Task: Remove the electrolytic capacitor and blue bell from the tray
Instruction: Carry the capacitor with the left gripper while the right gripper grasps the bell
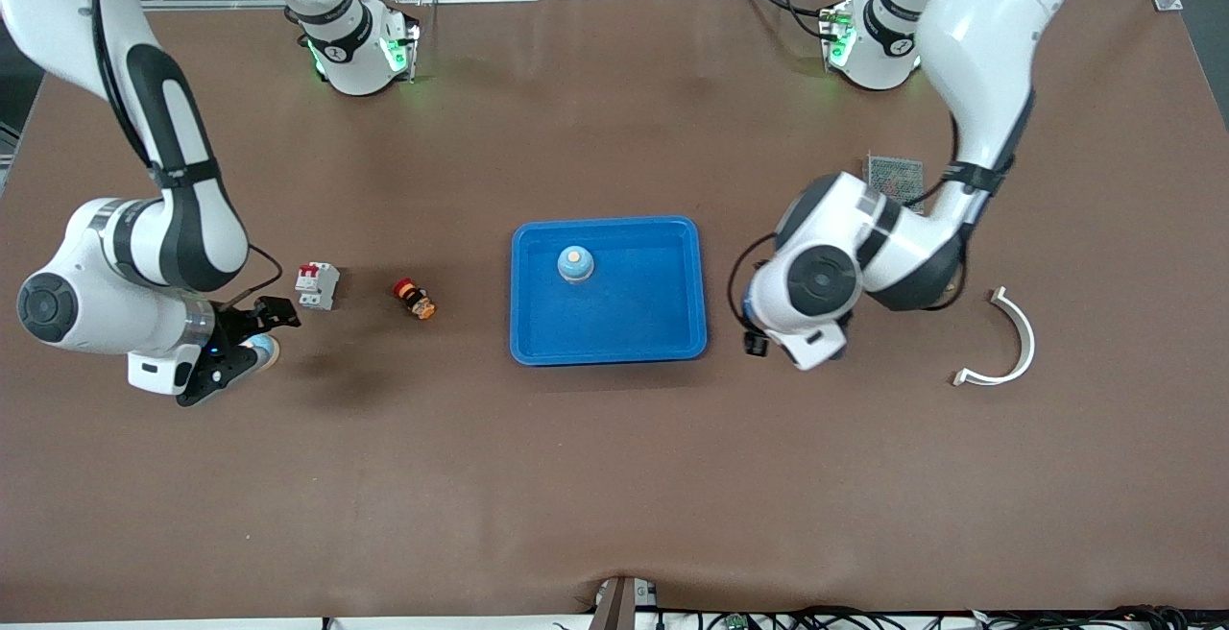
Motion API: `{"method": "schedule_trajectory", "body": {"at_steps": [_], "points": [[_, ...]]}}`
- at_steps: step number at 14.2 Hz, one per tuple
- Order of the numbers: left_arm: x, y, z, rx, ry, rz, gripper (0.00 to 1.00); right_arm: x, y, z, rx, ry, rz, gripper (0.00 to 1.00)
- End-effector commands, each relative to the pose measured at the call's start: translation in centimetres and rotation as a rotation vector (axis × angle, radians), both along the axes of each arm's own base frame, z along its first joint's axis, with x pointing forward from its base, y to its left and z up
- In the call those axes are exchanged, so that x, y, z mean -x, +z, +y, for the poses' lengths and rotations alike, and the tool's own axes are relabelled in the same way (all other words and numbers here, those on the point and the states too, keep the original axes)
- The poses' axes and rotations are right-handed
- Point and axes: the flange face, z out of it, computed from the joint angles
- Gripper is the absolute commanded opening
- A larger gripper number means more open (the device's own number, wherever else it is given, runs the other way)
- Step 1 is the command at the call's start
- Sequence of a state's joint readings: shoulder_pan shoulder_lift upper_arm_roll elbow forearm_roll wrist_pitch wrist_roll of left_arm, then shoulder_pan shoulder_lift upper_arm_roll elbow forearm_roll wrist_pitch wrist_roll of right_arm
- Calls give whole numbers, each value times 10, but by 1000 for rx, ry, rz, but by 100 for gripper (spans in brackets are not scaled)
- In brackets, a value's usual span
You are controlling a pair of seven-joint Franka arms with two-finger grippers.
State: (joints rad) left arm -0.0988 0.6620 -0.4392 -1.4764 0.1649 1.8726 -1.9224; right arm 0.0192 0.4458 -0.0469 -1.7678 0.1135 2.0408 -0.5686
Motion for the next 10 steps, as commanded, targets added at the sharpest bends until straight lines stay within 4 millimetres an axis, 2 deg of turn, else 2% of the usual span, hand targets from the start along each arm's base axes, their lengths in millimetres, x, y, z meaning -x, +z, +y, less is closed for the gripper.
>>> {"method": "schedule_trajectory", "body": {"at_steps": [1, 6, 7, 10], "points": [[7, -13, 50, 21, -45, 73, 0, 10, 31, 42, 17, -137, 13, 100], [-6, -45, 169, 109, -212, 136, 0, 24, 59, 114, 14, -330, 29, 100], [-8, -48, 186, 125, -234, 138, 0, 28, 65, 131, 22, -369, 27, 100], [-11, -54, 218, 121, -283, 137, 0, 47, 75, 190, 49, -469, 31, 100]]}}
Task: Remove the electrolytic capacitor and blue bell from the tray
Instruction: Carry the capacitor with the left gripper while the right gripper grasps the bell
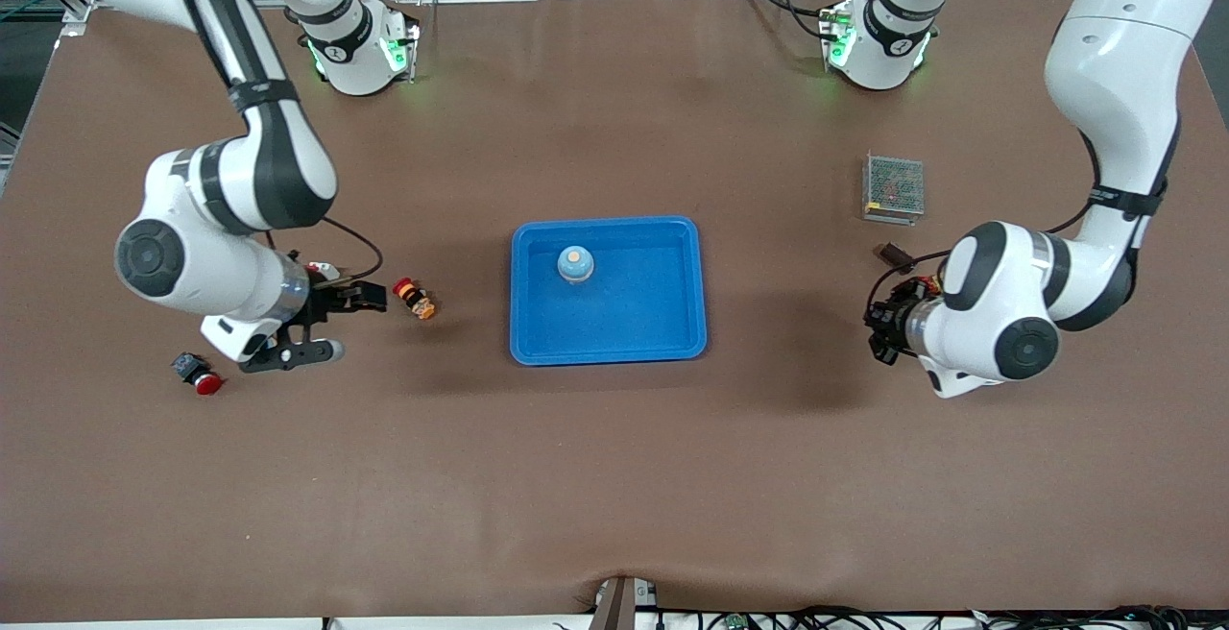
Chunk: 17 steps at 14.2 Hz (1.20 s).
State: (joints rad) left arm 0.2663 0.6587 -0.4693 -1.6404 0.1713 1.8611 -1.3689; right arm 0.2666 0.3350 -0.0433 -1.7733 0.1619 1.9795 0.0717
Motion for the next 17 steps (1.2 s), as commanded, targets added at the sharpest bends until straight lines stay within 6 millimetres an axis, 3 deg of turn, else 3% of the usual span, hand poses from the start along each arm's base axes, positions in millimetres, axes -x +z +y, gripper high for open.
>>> {"method": "schedule_trajectory", "body": {"at_steps": [1, 4, 9, 15, 16, 17], "points": [[5, -1, 12, -23, -67, -7, 0, 28, 15, 52, 10, -105, 7, 100], [6, -23, 43, -94, -152, -16, 0, 53, 17, 114, 40, -185, 10, 100], [10, -39, 68, -53, -238, -38, 0, 93, 8, 199, 46, -291, -28, 100], [8, -55, 85, -81, -262, -58, 0, 131, -49, 262, 72, -332, -99, 100], [8, -54, 86, -81, -262, -59, 6, 138, -60, 273, 90, -335, -118, 100], [8, -54, 86, -81, -262, -59, 28, 143, -75, 281, 113, -337, -140, 100]]}}
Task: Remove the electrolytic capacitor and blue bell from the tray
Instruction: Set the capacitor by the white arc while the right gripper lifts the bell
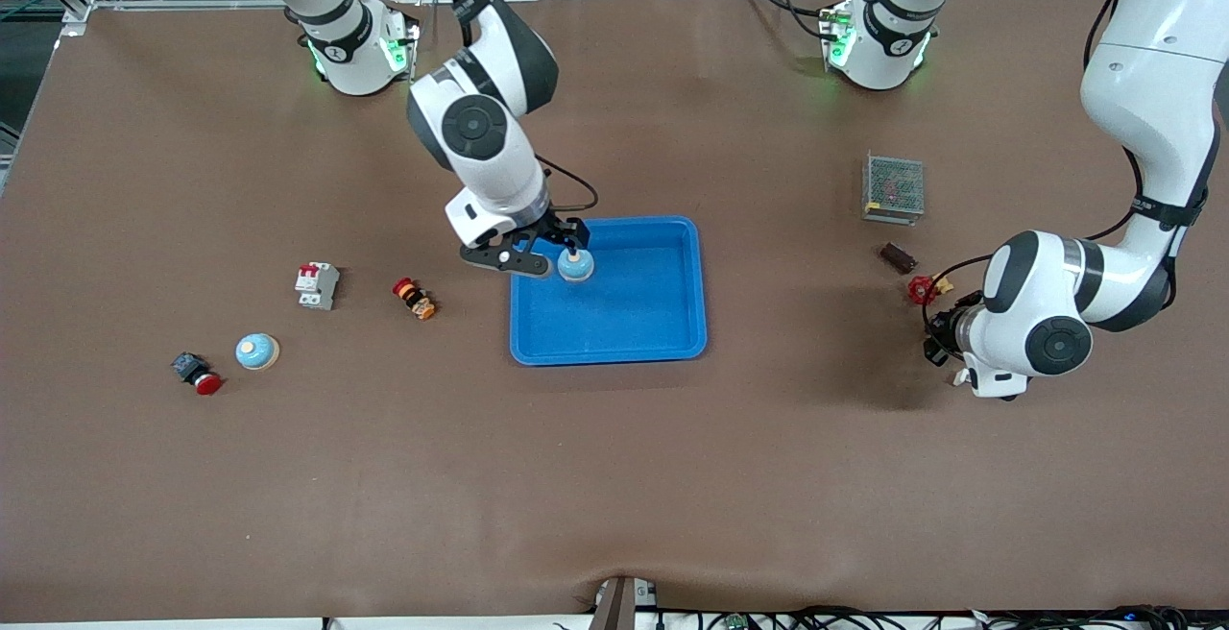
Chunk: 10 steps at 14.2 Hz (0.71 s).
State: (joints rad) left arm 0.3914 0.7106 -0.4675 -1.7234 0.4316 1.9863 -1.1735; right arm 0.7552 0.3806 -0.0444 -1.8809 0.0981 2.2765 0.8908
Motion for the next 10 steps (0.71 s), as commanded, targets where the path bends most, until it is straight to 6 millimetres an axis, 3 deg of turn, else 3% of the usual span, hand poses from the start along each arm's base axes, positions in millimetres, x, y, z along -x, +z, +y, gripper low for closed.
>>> {"method": "schedule_trajectory", "body": {"at_steps": [1, 3, 6, 8, 10], "points": [[0, 3, 1, -4, -21, -14, 51, 13, -35, 21, 65, -12, -56, 100], [-2, 8, 0, -6, -23, -21, 100, 12, -55, 23, 73, -6, -72, 100], [-8, 22, -12, -7, -38, -39, 100, 11, -75, 25, 61, -4, -86, 100], [-14, 45, -36, 8, -77, -68, 100, 11, -88, 25, 64, -2, -85, 100], [-27, 71, -44, 12, -126, -67, 100, 13, -95, 26, 68, 2, -81, 100]]}}
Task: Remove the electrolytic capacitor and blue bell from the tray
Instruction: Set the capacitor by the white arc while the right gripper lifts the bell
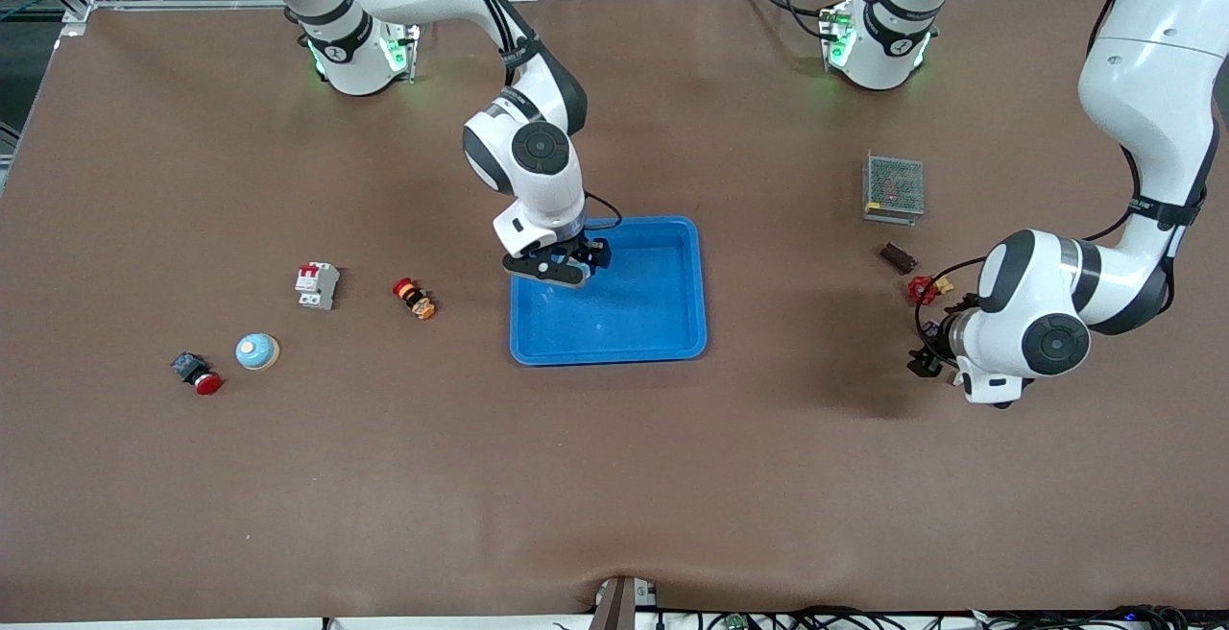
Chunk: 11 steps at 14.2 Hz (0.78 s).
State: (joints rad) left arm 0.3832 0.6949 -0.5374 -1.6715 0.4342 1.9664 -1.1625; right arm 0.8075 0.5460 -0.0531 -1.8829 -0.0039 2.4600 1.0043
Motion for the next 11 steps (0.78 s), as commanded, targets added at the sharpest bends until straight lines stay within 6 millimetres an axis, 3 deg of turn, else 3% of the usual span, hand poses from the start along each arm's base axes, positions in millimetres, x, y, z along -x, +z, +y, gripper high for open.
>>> {"method": "schedule_trajectory", "body": {"at_steps": [1, 5, 8, 11], "points": [[-15, 44, -8, -11, -126, -7, 100, 1, -8, 2, 13, 3, -14, 100], [-37, 94, -2, 18, -278, -79, 100, 5, -19, 6, 12, 13, -16, 100], [-37, 135, 0, 1, -335, -128, 100, 8, -28, 9, 15, 21, -15, 100], [-29, 176, -12, -13, -374, -145, 100, 8, -29, 9, 13, 20, -15, 100]]}}
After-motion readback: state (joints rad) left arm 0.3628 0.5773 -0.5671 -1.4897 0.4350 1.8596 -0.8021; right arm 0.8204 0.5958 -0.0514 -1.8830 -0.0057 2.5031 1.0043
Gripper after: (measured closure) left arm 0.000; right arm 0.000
